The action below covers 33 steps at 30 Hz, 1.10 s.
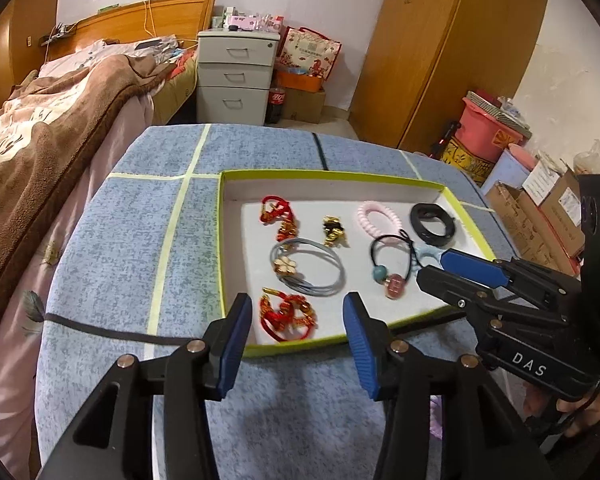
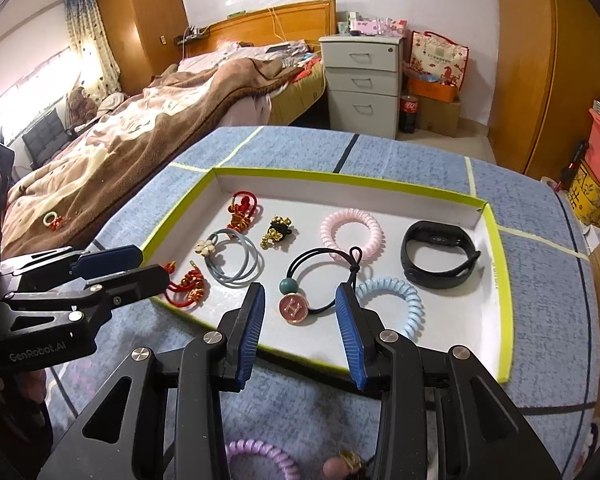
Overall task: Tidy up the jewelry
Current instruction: 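Open both tools to release the H hair tie and red charm into the box, then withdraw both tools from the box back to the remaining jewelry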
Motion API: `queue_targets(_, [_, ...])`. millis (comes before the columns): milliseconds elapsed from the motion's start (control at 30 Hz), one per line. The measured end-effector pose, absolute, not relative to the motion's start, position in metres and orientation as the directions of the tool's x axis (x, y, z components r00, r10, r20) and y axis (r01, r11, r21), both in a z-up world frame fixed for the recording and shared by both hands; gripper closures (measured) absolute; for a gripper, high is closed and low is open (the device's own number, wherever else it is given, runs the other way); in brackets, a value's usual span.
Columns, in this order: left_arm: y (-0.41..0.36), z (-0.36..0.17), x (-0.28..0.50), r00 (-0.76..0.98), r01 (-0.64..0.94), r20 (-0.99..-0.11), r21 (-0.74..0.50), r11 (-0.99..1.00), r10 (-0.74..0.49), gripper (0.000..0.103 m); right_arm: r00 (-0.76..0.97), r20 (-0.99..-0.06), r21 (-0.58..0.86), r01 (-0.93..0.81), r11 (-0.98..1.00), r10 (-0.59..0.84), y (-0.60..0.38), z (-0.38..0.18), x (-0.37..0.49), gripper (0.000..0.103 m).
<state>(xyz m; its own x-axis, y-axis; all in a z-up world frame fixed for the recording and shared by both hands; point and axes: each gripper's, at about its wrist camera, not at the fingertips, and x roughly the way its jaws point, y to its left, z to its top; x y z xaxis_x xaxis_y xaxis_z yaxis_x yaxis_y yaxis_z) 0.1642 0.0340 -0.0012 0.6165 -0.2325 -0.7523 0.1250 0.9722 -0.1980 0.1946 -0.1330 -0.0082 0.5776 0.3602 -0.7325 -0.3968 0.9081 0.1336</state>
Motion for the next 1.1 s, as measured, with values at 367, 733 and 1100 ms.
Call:
queue_targets(367, [0.019,0.009,0.127,0.636,0.179,-0.715,-0.228,0.957,-0.289,0.047,0.640,-0.681,0.135,-0.367,0.920,0.355,-0.173,0.014,0.146,0.062])
queue_targets(733, [0.003,-0.014,0.107,0.572,0.200,-0.748,-0.270,0.942,-0.336,0.047,0.622,-0.717,0.154,-0.299,0.942,0.315,-0.219,-0.014,0.125,0.046])
queue_targets(1100, [0.003,-0.019,0.094,0.570,0.164,-0.767,-0.244,0.956,-0.294,0.047,0.574,-0.739,0.117,-0.405,0.907,0.352,-0.204,-0.037,0.129,0.046])
